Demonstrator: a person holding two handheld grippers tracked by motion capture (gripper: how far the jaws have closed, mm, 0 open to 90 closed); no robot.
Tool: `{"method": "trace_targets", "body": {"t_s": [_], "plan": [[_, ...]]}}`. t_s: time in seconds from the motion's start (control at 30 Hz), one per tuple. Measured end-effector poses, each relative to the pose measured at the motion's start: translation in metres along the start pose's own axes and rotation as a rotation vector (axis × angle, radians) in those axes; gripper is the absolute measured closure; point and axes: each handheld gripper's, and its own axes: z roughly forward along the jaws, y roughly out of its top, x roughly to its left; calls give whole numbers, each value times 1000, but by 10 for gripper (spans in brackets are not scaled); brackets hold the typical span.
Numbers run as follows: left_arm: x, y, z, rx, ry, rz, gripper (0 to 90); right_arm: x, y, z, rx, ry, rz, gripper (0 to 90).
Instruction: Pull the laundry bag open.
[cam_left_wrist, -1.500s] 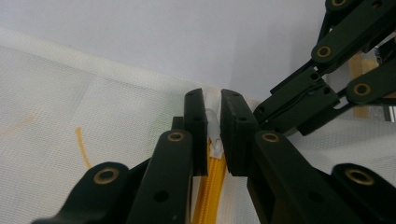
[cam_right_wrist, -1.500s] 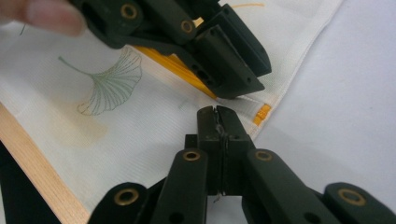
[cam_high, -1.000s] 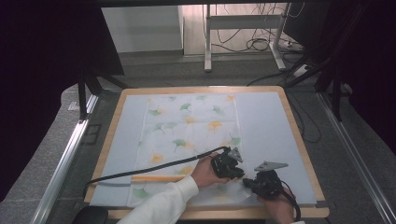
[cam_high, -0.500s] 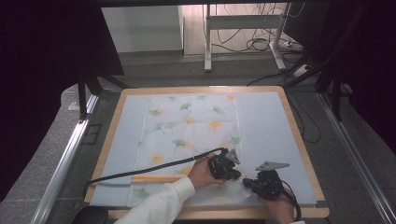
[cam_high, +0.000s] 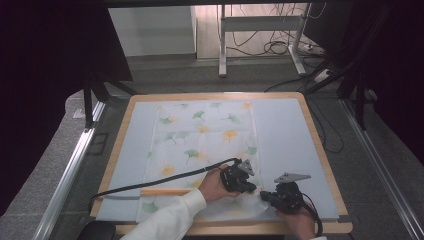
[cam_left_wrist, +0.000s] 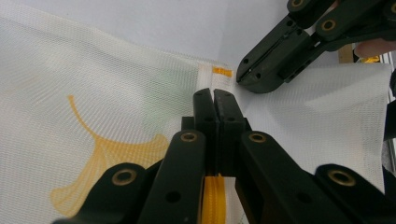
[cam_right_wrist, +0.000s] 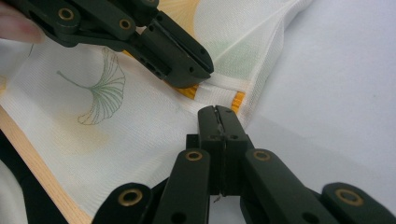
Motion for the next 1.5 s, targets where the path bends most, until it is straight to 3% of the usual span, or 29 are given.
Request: {"method": "trace_targets", "body": {"t_s": [0.33, 0.43, 0.6, 1.07, 1.13, 1.2, 1.5], "plan": [[2, -1, 1, -16, 3, -10, 900, 1, 14, 8, 3, -11, 26, 894], [1, -2, 0, -13, 13, 5, 900, -1, 19, 11, 0, -33, 59, 894], [0, -2, 0, -8, 16, 8, 900, -7, 18, 11, -7, -12, 88, 895], [-2, -5, -6, 21, 33, 26, 900, -10, 16, 11, -15, 13, 84, 897], [-1, -6, -7, 23, 32, 23, 900, -11, 16, 11, -16, 13, 81, 896], [3, -11, -10, 13, 20, -8, 900, -11, 16, 11, -18, 14, 83, 897], [7, -23, -23, 24, 35, -23, 900, -10, 15, 11, -21, 12, 72, 896]]}}
